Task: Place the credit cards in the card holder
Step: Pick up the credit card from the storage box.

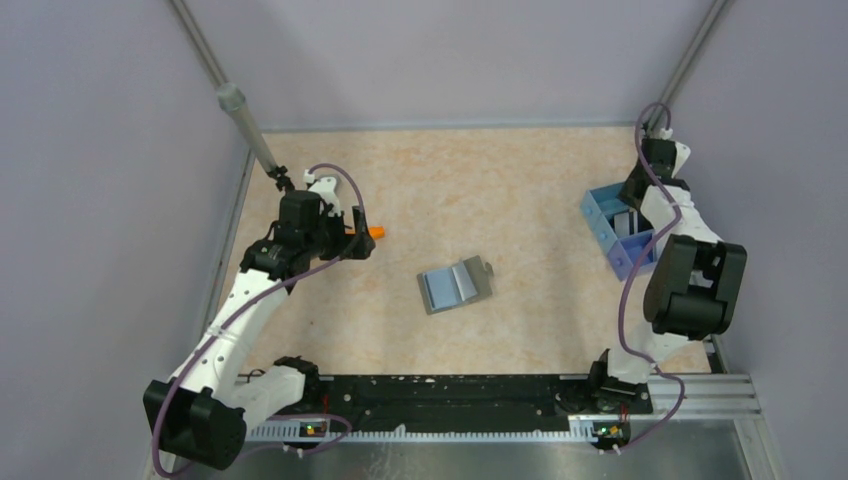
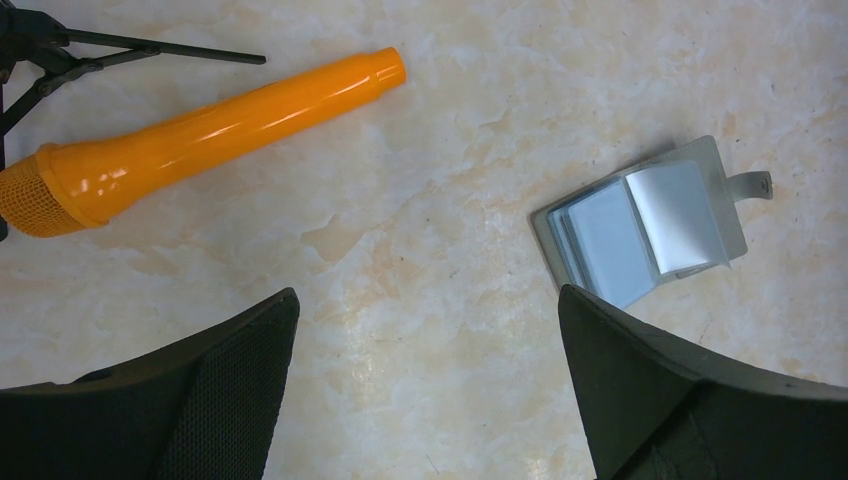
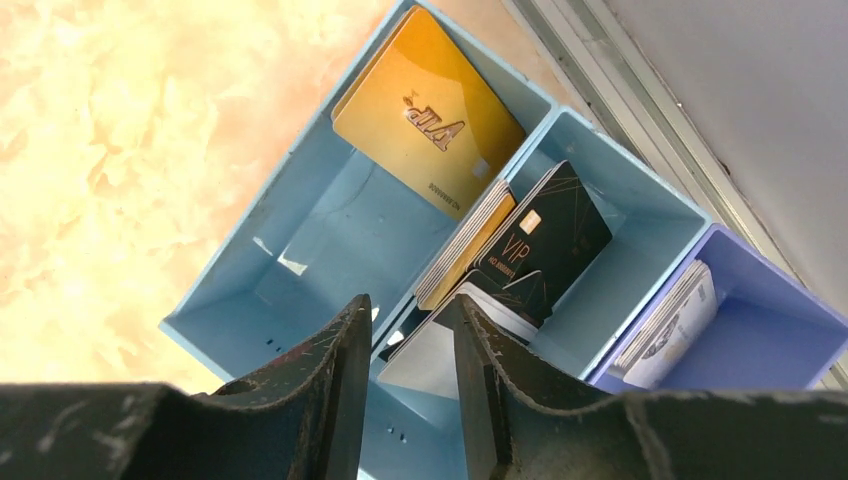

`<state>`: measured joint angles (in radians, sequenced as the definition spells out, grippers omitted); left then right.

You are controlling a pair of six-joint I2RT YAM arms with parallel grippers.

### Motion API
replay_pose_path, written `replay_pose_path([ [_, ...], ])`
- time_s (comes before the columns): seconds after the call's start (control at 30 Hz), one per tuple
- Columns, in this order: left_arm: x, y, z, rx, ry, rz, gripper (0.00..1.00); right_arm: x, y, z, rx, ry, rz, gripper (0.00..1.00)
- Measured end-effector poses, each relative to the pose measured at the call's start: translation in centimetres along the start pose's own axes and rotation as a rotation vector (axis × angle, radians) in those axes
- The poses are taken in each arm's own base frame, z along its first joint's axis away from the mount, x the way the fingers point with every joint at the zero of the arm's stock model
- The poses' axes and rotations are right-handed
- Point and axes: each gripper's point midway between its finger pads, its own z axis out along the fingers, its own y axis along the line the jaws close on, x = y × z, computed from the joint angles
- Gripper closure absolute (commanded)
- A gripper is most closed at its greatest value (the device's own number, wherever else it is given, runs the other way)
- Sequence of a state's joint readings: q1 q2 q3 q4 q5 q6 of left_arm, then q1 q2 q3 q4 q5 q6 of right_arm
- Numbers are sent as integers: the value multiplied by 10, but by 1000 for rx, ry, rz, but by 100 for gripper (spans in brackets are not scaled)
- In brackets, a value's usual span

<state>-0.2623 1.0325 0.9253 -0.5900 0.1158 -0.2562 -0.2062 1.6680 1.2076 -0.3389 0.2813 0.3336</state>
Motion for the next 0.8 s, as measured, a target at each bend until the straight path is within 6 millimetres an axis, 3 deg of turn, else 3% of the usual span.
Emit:
replay_pose_path([
  [0.23, 0, 0, 0, 1, 1, 1, 1, -8, -5, 6, -2, -7, 30, 61],
  [0.47, 0, 0, 0, 1, 0, 2, 1, 1, -8, 21, 2, 29, 36, 60],
  [0.8, 0, -1, 0, 4, 1, 2, 1, -5, -9, 34, 11, 43, 41, 64],
])
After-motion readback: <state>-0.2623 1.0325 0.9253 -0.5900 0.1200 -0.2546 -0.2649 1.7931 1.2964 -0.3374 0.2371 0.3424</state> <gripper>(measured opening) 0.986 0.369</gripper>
